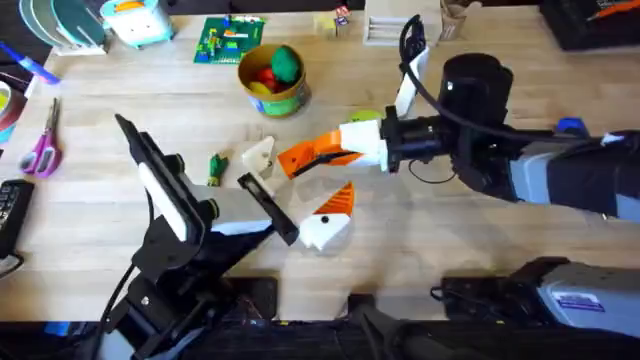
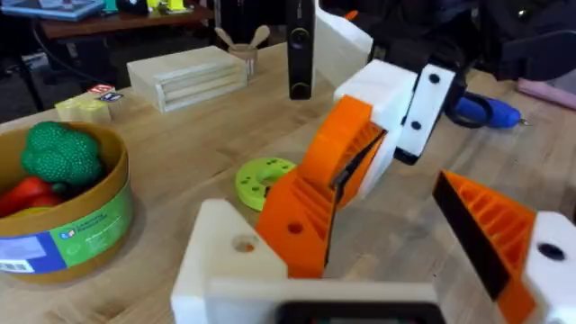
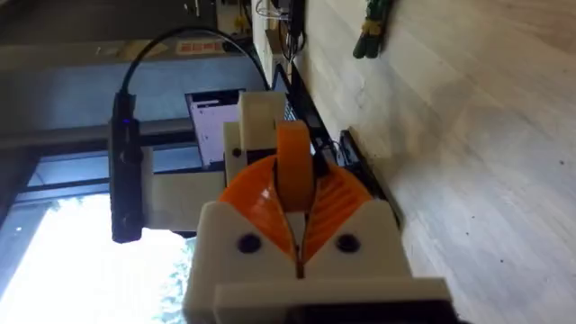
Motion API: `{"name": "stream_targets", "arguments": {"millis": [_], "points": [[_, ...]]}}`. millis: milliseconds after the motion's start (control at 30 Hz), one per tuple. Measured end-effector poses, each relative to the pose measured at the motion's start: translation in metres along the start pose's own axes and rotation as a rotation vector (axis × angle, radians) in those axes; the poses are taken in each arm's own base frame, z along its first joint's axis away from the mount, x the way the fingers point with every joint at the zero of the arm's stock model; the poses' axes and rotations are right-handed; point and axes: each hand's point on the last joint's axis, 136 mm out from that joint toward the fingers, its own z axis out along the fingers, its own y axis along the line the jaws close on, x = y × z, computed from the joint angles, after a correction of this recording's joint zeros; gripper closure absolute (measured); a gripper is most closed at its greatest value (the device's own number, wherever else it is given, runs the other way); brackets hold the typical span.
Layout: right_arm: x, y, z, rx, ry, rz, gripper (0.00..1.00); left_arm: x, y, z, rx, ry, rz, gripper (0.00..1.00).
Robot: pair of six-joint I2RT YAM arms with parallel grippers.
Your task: Pick up the gripper from the table and insert it into the empty holder that is missing its gripper. Then pick up a screw, insert it into the mounting hole, and use the screwdriver to tighten it. Finally, clean up the table by picking up the vegetable and placing it into the bucket.
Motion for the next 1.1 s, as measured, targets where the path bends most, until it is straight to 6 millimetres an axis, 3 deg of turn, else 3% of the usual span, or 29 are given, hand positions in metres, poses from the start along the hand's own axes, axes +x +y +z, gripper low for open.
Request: {"name": "stream_targets", "arguments": {"millis": [1100], "points": [[-0.001,0.023,0.013,-0.048,-0.016,-0.079,0.992,-0.001,0.007,0.000,-0.037,-0.003,0.000,0.008]]}}
